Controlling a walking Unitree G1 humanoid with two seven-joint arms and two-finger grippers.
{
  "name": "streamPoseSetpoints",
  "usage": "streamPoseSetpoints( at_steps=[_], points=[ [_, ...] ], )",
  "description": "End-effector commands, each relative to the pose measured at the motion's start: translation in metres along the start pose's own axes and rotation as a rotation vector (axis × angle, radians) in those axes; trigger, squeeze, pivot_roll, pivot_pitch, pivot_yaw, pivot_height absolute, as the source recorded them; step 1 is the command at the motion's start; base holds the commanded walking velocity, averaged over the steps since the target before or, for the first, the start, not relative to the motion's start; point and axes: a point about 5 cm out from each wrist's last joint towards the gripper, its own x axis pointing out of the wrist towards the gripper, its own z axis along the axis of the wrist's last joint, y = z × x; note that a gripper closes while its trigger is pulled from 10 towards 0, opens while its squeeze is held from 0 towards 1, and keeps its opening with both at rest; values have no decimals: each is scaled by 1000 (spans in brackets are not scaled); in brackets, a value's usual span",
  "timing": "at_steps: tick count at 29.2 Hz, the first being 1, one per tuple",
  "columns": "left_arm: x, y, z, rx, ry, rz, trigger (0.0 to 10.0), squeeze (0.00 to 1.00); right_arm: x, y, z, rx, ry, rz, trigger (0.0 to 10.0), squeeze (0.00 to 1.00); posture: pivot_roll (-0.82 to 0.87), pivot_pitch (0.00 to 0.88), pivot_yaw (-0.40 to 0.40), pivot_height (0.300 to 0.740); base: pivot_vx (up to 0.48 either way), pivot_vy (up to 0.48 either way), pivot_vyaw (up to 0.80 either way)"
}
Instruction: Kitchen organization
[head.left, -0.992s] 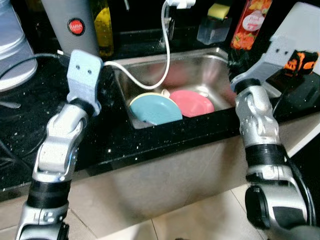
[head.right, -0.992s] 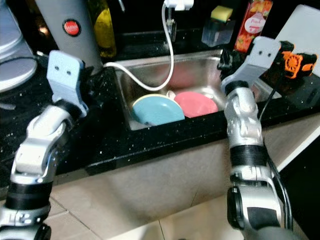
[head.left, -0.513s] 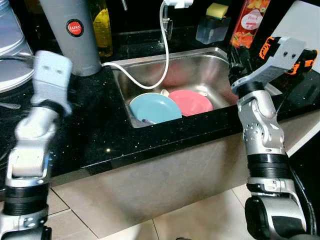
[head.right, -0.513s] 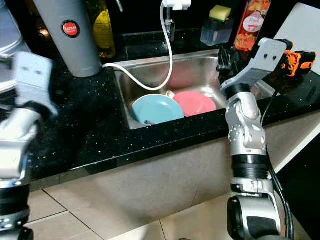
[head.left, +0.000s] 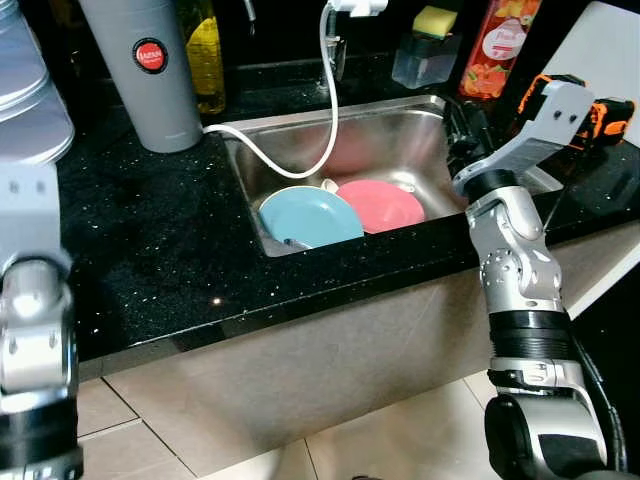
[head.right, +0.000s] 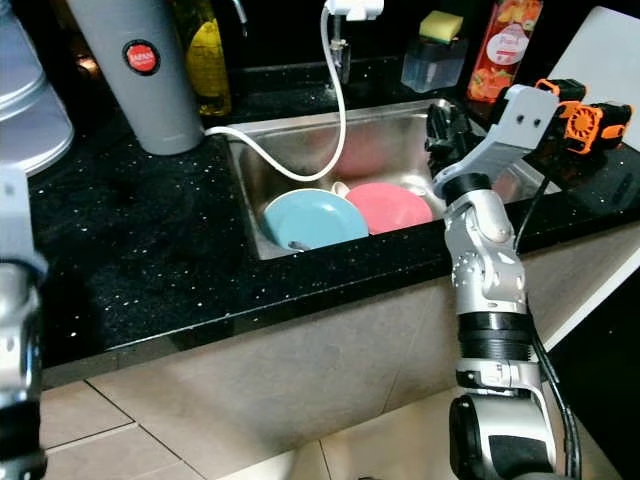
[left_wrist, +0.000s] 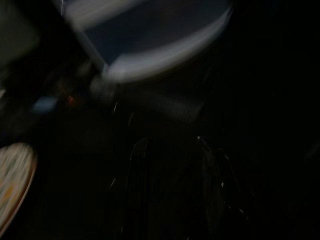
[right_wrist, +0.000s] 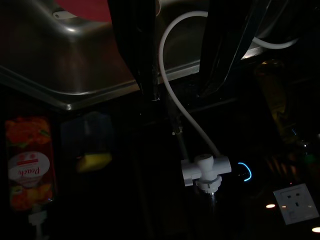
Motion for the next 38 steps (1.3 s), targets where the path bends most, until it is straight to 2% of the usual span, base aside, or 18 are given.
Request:
streamPoseSetpoints(
  at_steps=[1, 5, 6, 7, 10, 11, 13, 17, 23, 28, 30, 33, 36, 37, 38],
  points=[
    [-12, -5, -17, 61, 43, 8, 10000, 0, -1, 1, -3, 6, 21, 8, 10000, 0, 176, 41, -20, 740, 0, 0, 0],
    [-26, -5, -28, 133, 21, 33, 10000, 0, -2, 2, -6, 9, 31, 14, 10000, 0, 176, 43, -16, 740, 0, 0, 0],
    [-32, 1, -32, 136, 17, 110, 10000, 0, -3, 3, -10, 14, 42, 18, 10000, 0, 180, 44, -17, 740, 0, 0, 0],
    [-33, 4, -33, 134, 13, 141, 10000, 0, -3, 4, -11, 16, 45, 19, 10000, 0, 180, 44, -17, 740, 0, 0, 0],
    [-31, 10, -27, 123, -18, 187, 10000, 0, -3, 5, -13, 21, 50, 23, 10000, 0, 180, 44, -17, 740, 0, 0, 0],
    [-26, 17, -13, 116, -92, 228, 10000, 0, -2, 6, -14, 25, 53, 30, 10000, 0, 180, 44, -17, 740, 0, 0, 0],
    [-25, 21, -6, 115, -136, 244, 10000, 0, -1, 7, -14, 27, 54, 35, 10000, 0, 180, 44, -17, 740, 0, 0, 0],
    [-28, 21, -3, 102, -160, 244, 10000, 0, 0, 9, -15, 31, 55, 42, 10000, 0, 197, 41, -24, 740, 0, 0, 0],
    [-44, 14, -7, 82, -180, 238, 10000, 0, -1, 10, -15, 31, 55, 50, 10000, 0, 192, 37, -19, 740, 0, 0, 0],
    [-51, 10, -16, 46, -126, 250, 10000, 0, -2, 9, -15, 29, 57, 50, 10000, 0, 187, 36, -21, 740, 0, 0, 0],
    [-49, 15, -35, 40, 4, 296, 10000, 0, -2, 10, -16, 26, 60, 57, 10000, 0, 188, 33, -25, 740, 0, 0, 0],
    [-47, 18, -45, 19, 66, 320, 10000, 0, -1, 10, -16, 26, 61, 60, 10000, 0, 189, 33, -29, 740, 0, 0, 0],
    [-44, 21, -53, -49, 149, 353, 10000, 0, -1, 11, -16, 26, 64, 65, 10000, 0, 189, 33, -29, 740, 0, 0, 0],
    [-43, 19, -58, -135, 222, 355, 10000, 0, 0, 12, -16, 24, 66, 70, 10000, 0, 190, 34, -36, 740, 0, 0, 0],
    [-43, 17, -59, -166, 245, 353, 10000, 0, 1, 12, -16, 23, 67, 71, 10000, 0, 187, 35, -38, 740, 0, 0, 0]
  ],
)
